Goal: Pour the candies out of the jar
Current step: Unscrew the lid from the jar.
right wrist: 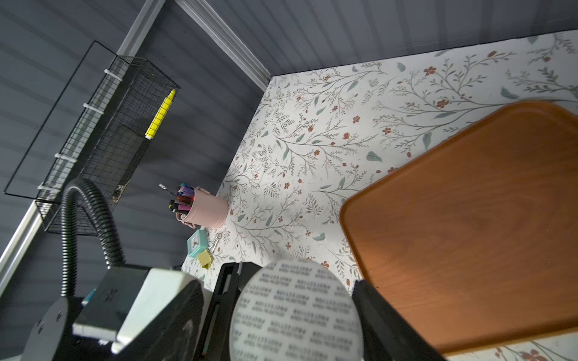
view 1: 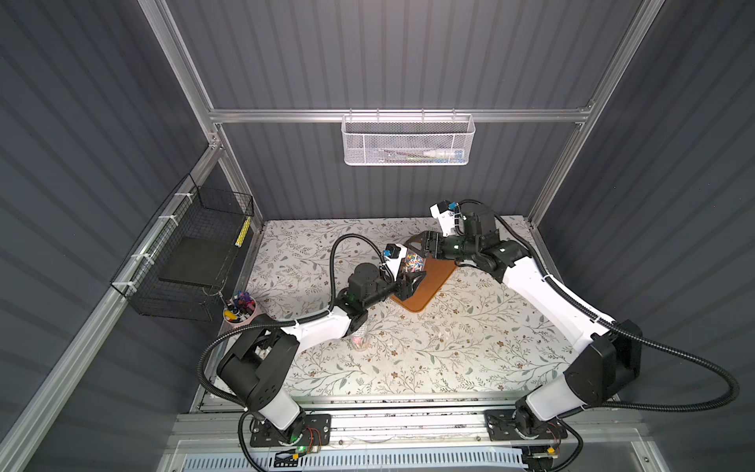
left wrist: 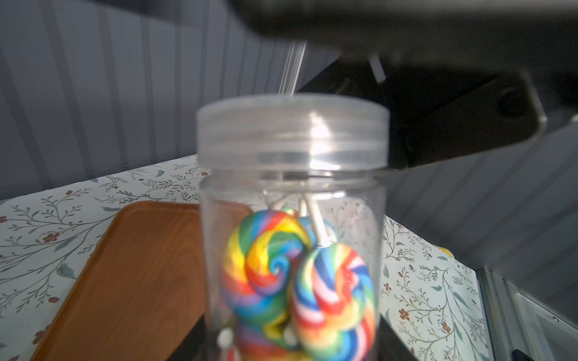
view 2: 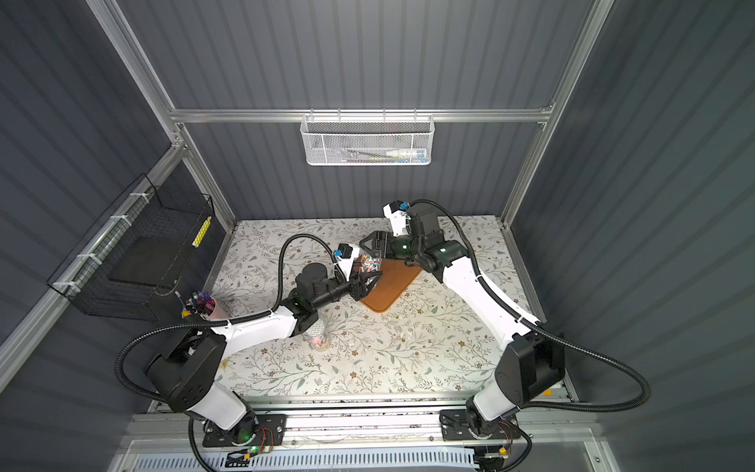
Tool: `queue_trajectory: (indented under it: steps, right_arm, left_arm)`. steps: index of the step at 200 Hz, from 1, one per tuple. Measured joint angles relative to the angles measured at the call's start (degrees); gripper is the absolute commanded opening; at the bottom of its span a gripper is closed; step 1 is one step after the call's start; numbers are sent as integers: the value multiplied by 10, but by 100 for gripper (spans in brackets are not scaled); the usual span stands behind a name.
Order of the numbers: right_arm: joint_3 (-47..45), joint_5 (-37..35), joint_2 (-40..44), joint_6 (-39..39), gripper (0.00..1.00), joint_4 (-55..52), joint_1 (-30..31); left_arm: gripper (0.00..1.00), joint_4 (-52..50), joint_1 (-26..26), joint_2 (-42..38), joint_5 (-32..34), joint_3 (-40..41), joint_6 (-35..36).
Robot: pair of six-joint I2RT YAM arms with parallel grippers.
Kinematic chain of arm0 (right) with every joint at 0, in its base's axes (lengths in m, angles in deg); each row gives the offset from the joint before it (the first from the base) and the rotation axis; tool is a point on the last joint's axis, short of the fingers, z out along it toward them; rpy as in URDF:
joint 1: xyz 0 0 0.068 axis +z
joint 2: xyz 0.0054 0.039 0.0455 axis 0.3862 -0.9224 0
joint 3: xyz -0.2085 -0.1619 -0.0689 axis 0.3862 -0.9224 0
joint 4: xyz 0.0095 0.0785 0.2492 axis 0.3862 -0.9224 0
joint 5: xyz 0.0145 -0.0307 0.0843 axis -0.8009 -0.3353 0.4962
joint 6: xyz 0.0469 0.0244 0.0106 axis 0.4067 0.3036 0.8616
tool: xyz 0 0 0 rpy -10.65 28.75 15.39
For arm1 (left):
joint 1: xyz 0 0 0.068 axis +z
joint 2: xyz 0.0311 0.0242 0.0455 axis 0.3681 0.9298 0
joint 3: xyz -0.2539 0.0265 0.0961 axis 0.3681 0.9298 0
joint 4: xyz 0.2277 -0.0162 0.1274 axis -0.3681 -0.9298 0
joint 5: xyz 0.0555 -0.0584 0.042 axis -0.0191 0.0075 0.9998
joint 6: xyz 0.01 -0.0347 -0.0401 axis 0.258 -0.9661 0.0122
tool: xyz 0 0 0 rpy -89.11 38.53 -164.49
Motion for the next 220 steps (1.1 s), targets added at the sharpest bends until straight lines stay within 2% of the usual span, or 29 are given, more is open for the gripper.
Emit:
queue_trajectory:
  steps: [33, 68, 115, 127, 155, 177, 197, 220]
  right_arm:
    - [8, -60, -6, 0, 71, -15, 21]
    - [26, -106, -23, -3, 55, -30, 33]
    - [35, -106, -29, -21, 44, -43, 35]
    - [27, -69, -27, -34, 44, -31, 24]
    - [-23, 94, -11, -65, 42, 46, -23]
    - [-14, 196, -11, -110, 39, 54, -48]
    - [8, 259, -11, -153, 41, 47, -57]
    - [22, 295, -9, -189, 46, 41, -57]
  left_arm:
    - [0, -7, -3, 0, 15, 0, 3]
    - [0, -14, -3, 0, 28, 0, 8]
    - [0, -19, -4, 0, 27, 0, 8]
    - [0, -14, 1, 0, 6, 0, 9]
    - [0, -1, 24, 0, -97, -4, -5]
    - [0, 23, 33, 3, -166, -16, -39]
    - [0, 64, 37, 3, -213, -22, -69]
    - [0, 89, 37, 3, -243, -26, -88]
